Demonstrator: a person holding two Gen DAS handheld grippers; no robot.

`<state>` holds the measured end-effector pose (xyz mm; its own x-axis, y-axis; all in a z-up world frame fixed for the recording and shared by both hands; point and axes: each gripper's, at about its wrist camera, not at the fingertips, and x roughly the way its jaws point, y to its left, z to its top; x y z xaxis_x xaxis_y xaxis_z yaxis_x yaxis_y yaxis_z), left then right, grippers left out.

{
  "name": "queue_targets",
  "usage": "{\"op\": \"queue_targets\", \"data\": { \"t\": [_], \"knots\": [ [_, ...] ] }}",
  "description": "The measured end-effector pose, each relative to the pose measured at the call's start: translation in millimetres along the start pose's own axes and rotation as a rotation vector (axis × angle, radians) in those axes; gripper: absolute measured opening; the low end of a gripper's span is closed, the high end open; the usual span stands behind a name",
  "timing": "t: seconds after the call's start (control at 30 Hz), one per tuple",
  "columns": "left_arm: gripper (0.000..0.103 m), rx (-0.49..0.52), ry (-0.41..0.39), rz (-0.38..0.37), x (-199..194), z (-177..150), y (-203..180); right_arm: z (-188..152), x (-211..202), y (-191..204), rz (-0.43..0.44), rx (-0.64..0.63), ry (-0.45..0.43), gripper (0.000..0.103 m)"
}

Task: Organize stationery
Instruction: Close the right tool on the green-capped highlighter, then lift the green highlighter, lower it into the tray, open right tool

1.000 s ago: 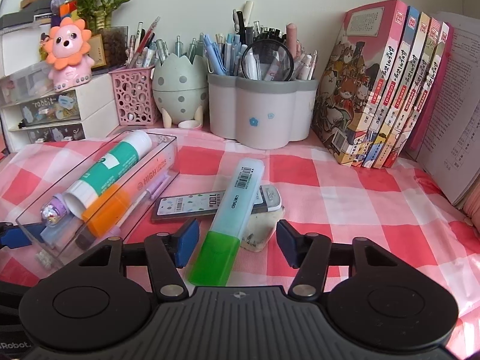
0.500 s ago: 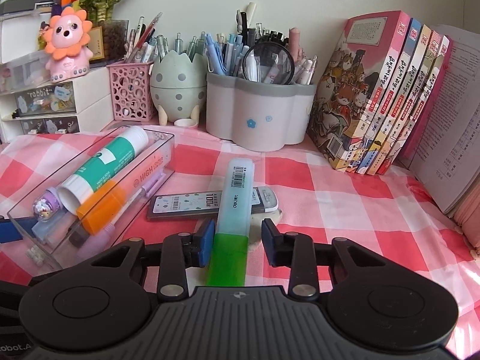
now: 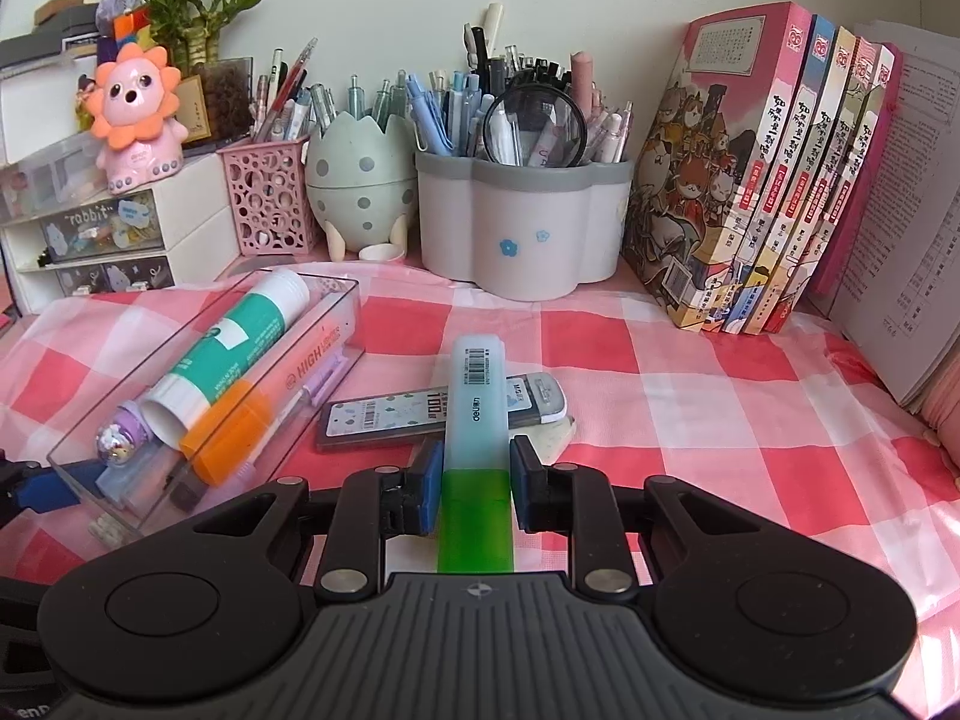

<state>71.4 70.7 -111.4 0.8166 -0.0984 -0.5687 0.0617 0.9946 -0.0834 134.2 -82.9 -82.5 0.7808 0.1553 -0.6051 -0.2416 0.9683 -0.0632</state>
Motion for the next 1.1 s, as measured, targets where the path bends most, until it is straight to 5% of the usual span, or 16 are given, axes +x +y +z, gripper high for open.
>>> {"op": "queue_targets", "data": {
  "t": [0.67, 1.1],
  "knots": [
    [0.050, -0.001, 0.000, -0.001, 0, 0, 0, 47, -6, 16, 0.218, 0.180, 0.054, 0.023],
    [0.050, -0.008, -0.003, -0.006, -1, -1, 0, 55, 8, 44, 0.184, 0.155, 0.126, 0.023]
  ]
}}
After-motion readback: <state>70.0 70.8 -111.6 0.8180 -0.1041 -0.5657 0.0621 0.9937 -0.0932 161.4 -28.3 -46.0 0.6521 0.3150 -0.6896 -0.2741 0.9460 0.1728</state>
